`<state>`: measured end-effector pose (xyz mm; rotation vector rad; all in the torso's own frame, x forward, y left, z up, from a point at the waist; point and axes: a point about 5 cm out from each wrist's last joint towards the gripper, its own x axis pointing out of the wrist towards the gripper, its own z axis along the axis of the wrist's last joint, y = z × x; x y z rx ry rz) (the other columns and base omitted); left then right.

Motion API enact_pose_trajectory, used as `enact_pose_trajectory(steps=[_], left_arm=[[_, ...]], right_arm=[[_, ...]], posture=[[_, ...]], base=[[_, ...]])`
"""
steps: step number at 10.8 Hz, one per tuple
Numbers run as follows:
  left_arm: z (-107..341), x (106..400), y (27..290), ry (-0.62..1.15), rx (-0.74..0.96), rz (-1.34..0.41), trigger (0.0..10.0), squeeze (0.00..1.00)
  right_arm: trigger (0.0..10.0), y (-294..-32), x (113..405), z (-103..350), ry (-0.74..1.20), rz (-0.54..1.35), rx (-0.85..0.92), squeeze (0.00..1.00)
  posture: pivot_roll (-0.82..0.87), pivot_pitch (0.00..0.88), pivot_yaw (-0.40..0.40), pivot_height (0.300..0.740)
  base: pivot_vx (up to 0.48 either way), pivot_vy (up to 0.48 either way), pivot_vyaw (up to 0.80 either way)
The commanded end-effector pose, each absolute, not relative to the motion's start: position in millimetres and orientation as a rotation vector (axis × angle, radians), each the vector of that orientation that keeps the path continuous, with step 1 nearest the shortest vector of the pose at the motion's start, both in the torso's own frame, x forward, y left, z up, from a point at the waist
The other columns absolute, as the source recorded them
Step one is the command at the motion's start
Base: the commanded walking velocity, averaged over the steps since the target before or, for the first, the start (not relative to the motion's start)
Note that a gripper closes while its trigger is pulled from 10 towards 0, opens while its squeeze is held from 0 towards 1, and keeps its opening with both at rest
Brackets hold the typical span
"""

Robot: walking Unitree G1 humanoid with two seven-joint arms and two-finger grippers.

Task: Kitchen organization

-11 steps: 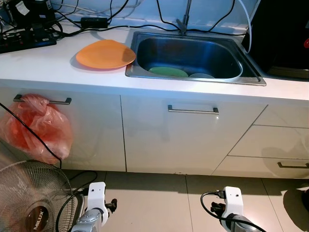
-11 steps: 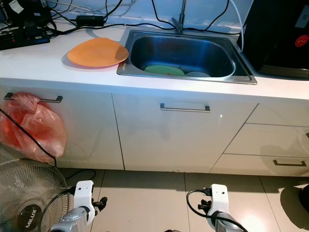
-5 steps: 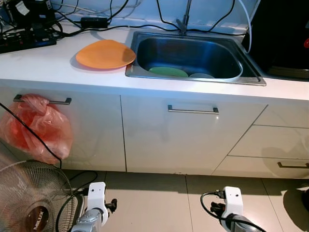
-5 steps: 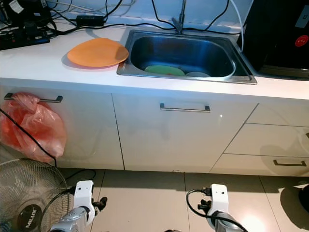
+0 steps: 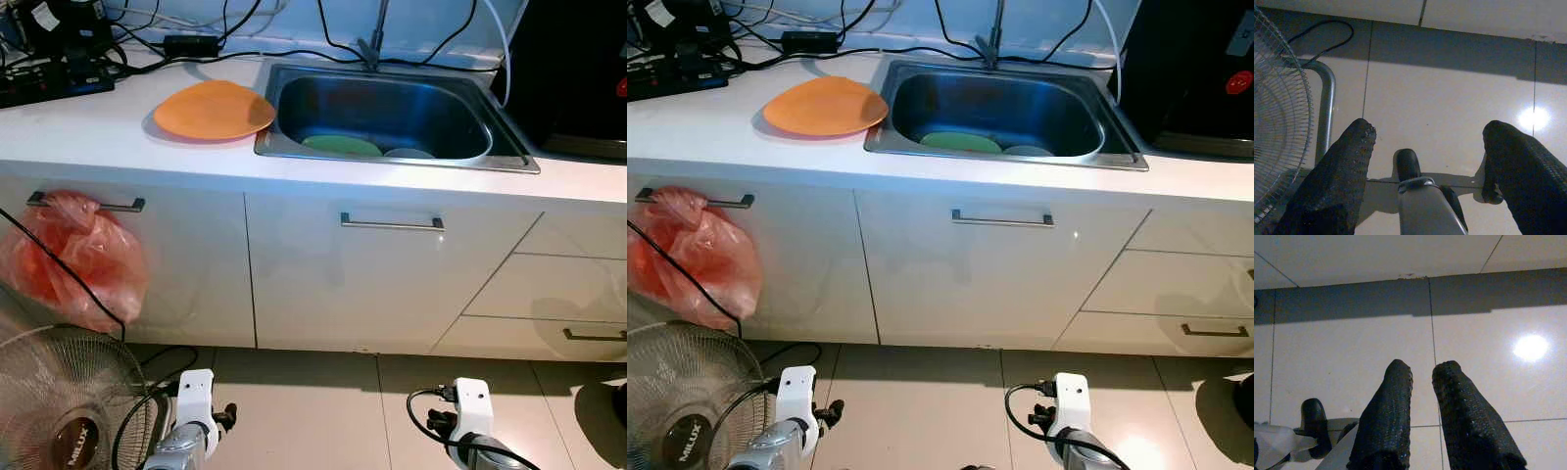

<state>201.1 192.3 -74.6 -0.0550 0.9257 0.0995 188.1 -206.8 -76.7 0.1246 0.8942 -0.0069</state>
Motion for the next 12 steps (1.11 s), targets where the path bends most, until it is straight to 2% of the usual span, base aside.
enact_pose_trajectory(steps=[1,6,8,12], left_arm=[[-74.3,202.2,192.6,0.935,-0.048,0.086,10.0,0.0],[-70.2,201.6,216.1,0.917,-0.02,0.137,10.0,0.0],[-69.7,201.4,218.0,0.908,-0.008,0.13,10.0,0.0],[-78.2,196.1,184.8,0.934,-0.046,0.071,10.0,0.0]], right_arm=[[10.0,-207.1,191.0,-75.5,0.896,-0.016,0.132,0.0],[10.0,-186.2,192.2,-78.3,0.899,0.007,0.16,0.0],[10.0,-184.6,191.0,-79.1,0.897,-0.006,0.175,0.0],[10.0,-215.5,183.5,-77.4,0.897,-0.051,0.132,0.0]], posture=[[0.05,0.0,-0.063,0.74],[0.07,0.0,-0.026,0.74],[0.06,0.0,-0.011,0.74],[0.01,0.004,-0.062,0.74]], base=[[0.0,0.0,0.0],[0.0,0.0,0.0],[0.0,0.0,0.0],[0.0,0.0,0.0]])
